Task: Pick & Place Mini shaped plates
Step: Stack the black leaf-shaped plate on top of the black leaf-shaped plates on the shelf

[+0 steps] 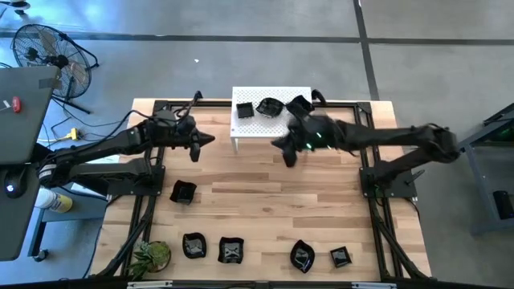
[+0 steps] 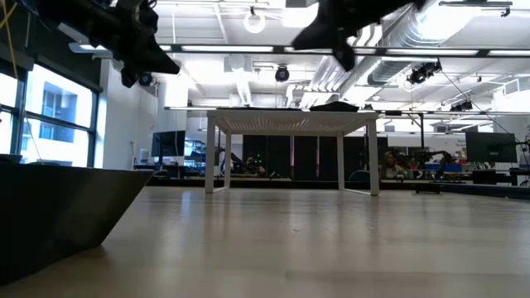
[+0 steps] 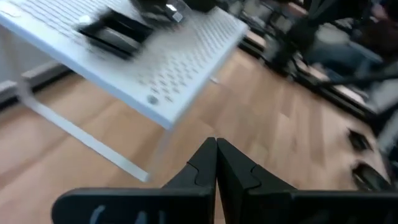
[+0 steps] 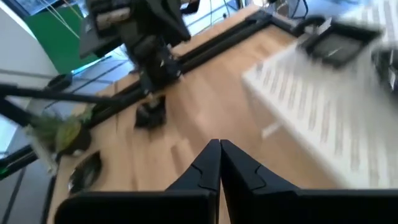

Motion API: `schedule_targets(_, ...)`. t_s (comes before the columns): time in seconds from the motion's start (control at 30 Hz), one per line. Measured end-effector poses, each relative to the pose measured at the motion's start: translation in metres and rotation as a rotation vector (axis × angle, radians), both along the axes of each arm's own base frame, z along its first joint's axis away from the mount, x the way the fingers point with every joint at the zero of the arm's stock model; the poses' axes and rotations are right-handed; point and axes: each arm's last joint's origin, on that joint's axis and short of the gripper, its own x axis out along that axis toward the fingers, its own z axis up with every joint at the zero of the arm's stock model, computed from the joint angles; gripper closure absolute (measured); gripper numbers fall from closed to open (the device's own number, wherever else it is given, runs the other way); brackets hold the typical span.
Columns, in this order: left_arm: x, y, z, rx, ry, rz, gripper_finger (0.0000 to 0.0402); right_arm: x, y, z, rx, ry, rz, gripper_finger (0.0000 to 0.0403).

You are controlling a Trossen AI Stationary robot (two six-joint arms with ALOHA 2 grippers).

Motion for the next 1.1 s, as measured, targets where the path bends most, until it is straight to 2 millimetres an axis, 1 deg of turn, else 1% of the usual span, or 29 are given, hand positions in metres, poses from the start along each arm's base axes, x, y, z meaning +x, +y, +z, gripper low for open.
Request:
schedule_targets(0.13, 0.004, 0.000, -0.010, -0.055, 0.071, -0.059, 0.0402, -0.035, 0.025, -0.005, 0.042, 0.005, 0.005, 0.0402)
schedule_targets(0.27, 0.015, -0.005, -0.021, -0.069, 0.161, -0.089, 0.0402, -0.069, 0.041, -0.017, 0.078, 0.060, 0.064, 0.0402)
schedule_targets(0.37, 0.024, -0.015, -0.026, -0.051, 0.199, -0.127, 0.0402, -0.092, 0.048, -0.023, 0.097, 0.067, 0.129, 0.0402)
schedule_targets(0.5, 0.036, -0.038, -0.032, -0.018, 0.258, -0.200, 0.0402, -0.113, 0.050, -0.034, 0.089, 0.076, 0.175, 0.0402)
schedule_targets(0.63, 0.046, -0.065, -0.035, -0.044, 0.301, -0.272, 0.0400, -0.126, 0.049, -0.039, 0.090, 0.051, 0.190, 0.0402)
schedule_targets(0.73, 0.053, -0.086, -0.037, -0.094, 0.359, -0.312, 0.0392, -0.132, 0.049, -0.041, 0.076, 0.045, 0.217, 0.0402)
schedule_targets(0.93, 0.061, -0.126, -0.043, -0.122, 0.529, -0.428, 0.0346, -0.134, 0.048, -0.040, 0.015, 0.034, 0.257, 0.0400)
schedule_targets(1.1, 0.066, -0.154, -0.054, -0.172, 0.625, -0.601, 0.0307, -0.134, 0.048, -0.040, 0.022, 0.037, 0.285, 0.0401)
